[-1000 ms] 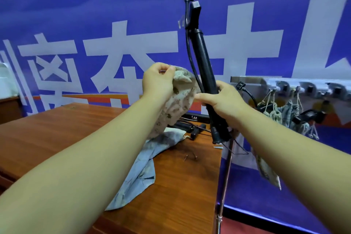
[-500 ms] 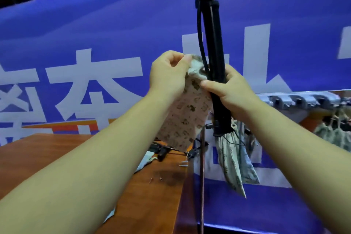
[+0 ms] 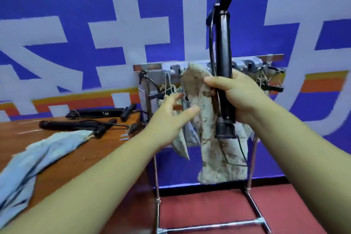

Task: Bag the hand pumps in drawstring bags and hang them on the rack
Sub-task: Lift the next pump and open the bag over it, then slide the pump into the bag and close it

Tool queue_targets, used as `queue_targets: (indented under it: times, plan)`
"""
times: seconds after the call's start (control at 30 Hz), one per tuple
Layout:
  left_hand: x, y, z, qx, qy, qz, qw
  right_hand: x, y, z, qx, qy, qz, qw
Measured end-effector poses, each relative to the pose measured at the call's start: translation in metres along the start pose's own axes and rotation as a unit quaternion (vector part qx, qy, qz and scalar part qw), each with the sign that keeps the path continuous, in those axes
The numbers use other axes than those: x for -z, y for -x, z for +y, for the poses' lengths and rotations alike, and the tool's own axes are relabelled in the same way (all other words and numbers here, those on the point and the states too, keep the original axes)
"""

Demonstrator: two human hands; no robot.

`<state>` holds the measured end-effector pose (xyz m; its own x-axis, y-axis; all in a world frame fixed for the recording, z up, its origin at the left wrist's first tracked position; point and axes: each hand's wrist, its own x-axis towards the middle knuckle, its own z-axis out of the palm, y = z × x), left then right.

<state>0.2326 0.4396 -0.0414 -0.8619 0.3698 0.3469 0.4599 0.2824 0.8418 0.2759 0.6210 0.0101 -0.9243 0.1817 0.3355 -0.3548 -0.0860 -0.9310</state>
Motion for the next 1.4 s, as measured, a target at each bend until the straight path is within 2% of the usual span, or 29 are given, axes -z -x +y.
queue_targets:
  times: [0.07, 0.17, 0.33, 0.4, 0.5, 0.63, 0.77, 0.97, 1.03, 1.13, 1.27, 1.4]
  plan:
    - [-0.025, 0.009, -0.029, 0.046, -0.003, -0.064, 0.997, 0.01, 0.004, 0.019, -0.036, -0.005, 0.022, 0.999]
    - [-0.056, 0.02, -0.054, 0.092, 0.054, -0.167, 0.98, 0.023, 0.008, 0.046, -0.079, -0.019, 0.036, 0.996]
    - [-0.073, 0.02, -0.077, 0.138, 0.089, -0.216, 0.963, 0.039, 0.017, 0.081, -0.078, 0.025, 0.035, 0.996]
    - [-0.067, 0.015, -0.085, 0.172, 0.132, -0.197, 0.956, 0.049, 0.024, 0.094, -0.067, 0.08, 0.035, 0.994]
    - [-0.057, 0.005, -0.09, 0.202, 0.196, -0.1, 0.954, 0.061, 0.042, 0.115, -0.07, 0.15, 0.027, 0.986]
    - [-0.055, -0.008, -0.108, 0.242, 0.197, 0.022, 0.95, 0.054, 0.065, 0.149, -0.115, 0.118, -0.026, 0.986]
    - [-0.061, -0.012, -0.133, 0.29, 0.169, 0.058, 0.94, 0.044, 0.078, 0.181, -0.132, 0.071, -0.079, 0.986]
    - [-0.071, -0.011, -0.143, 0.343, 0.206, 0.074, 0.913, 0.043, 0.077, 0.221, -0.129, 0.152, -0.03, 0.979]
    - [-0.073, -0.01, -0.144, 0.356, 0.215, 0.07, 0.907, 0.043, 0.075, 0.227, -0.13, 0.143, -0.012, 0.981]
    - [-0.074, -0.008, -0.143, 0.373, 0.2, 0.043, 0.905, 0.047, 0.073, 0.228, -0.136, 0.078, -0.015, 0.987]
    - [-0.078, -0.001, -0.144, 0.401, 0.158, -0.055, 0.901, 0.058, 0.07, 0.223, -0.148, -0.034, -0.009, 0.988]
    - [-0.085, 0.01, -0.144, 0.328, 0.1, -0.164, 0.925, 0.066, 0.069, 0.22, -0.179, -0.104, -0.005, 0.978]
